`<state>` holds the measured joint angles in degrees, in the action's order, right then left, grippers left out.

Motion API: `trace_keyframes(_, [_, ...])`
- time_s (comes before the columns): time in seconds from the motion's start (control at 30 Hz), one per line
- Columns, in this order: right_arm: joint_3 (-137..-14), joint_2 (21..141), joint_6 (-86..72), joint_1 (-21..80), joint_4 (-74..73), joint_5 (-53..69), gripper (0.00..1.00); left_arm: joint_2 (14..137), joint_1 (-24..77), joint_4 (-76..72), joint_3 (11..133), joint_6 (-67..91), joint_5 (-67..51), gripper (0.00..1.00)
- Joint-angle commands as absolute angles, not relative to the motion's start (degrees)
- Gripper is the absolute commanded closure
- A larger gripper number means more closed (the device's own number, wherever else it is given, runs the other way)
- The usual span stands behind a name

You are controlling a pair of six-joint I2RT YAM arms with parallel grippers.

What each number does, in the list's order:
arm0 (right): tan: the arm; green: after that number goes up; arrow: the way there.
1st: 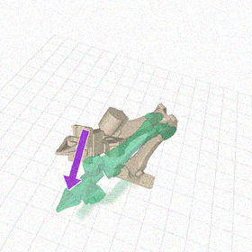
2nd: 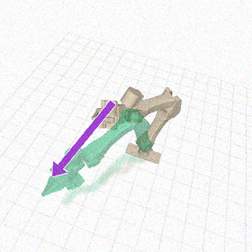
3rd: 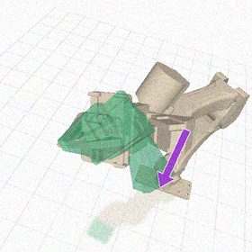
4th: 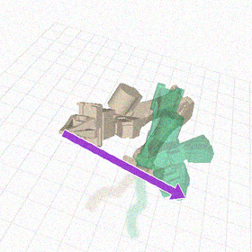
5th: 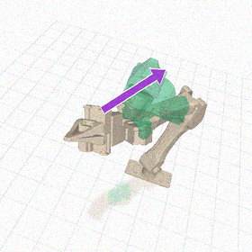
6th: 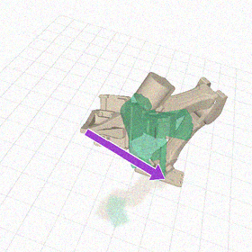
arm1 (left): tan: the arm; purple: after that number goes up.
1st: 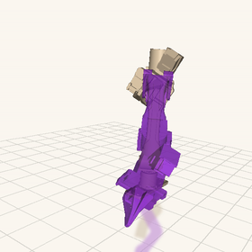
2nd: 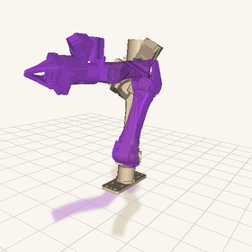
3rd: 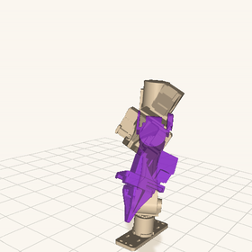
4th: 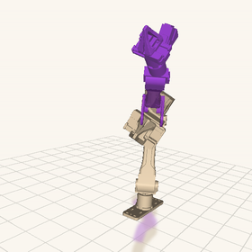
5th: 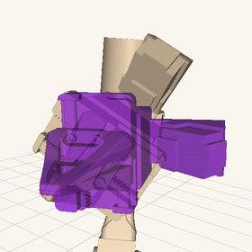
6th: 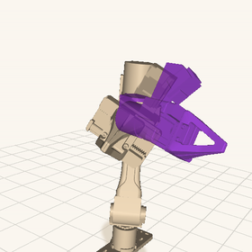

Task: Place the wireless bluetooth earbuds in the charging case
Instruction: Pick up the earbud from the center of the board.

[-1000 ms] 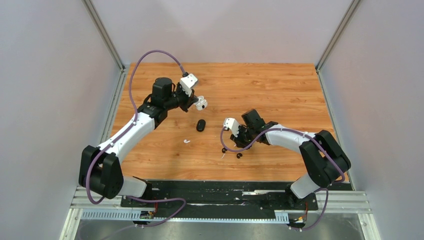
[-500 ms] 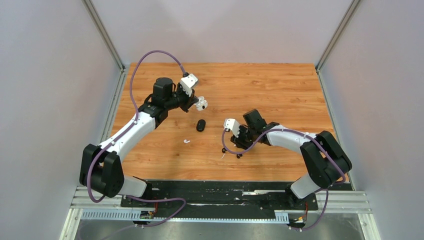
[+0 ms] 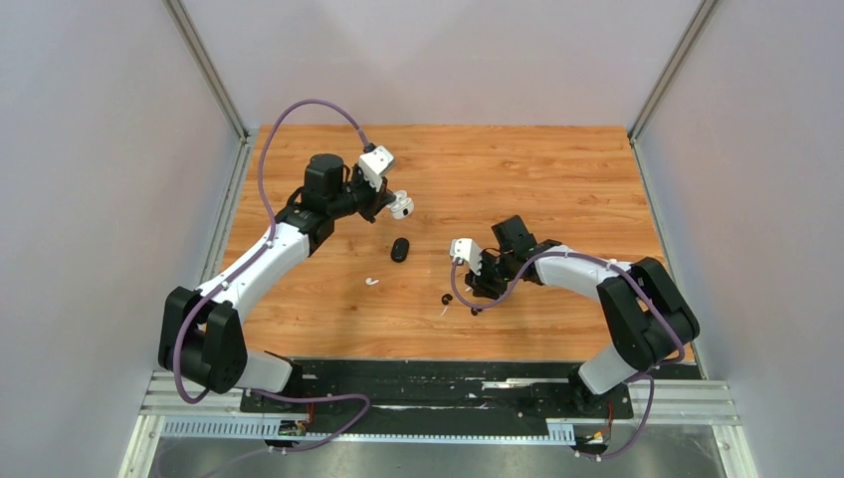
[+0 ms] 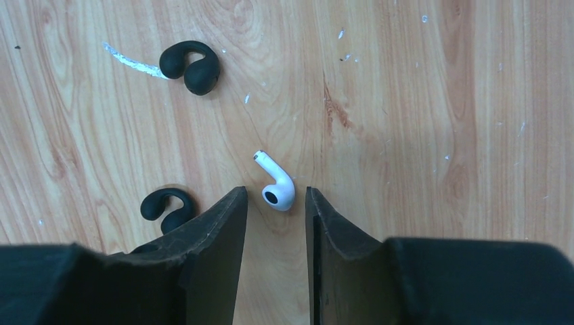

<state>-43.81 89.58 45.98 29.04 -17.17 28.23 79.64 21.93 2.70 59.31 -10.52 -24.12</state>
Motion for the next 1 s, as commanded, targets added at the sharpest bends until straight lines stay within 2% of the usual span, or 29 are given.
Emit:
trace_keyframes(0.0, [-43.9,92.4,49.3,28.3,-22.4,27.5,0.65,79.5,21.7,1.0,59.9,-9.3,-25.0,1.0])
trace_keyframes(0.53, [-44.9,94.2,53.1,25.4,-24.6,27.9,0.66,79.3,21.7,1.0,59.5,-8.9,-25.0,1.0])
trace_keyframes(0.8, [-46.4,95.7,54.4,25.3,-26.1,30.0,0.78,79.1,21.7,1.3,59.4,-9.0,-25.1,1.0])
trace_keyframes(0.97, [-46.4,94.9,56.7,25.4,-27.1,29.3,0.92,79.4,21.6,1.2,59.4,-9.1,-25.4,1.0])
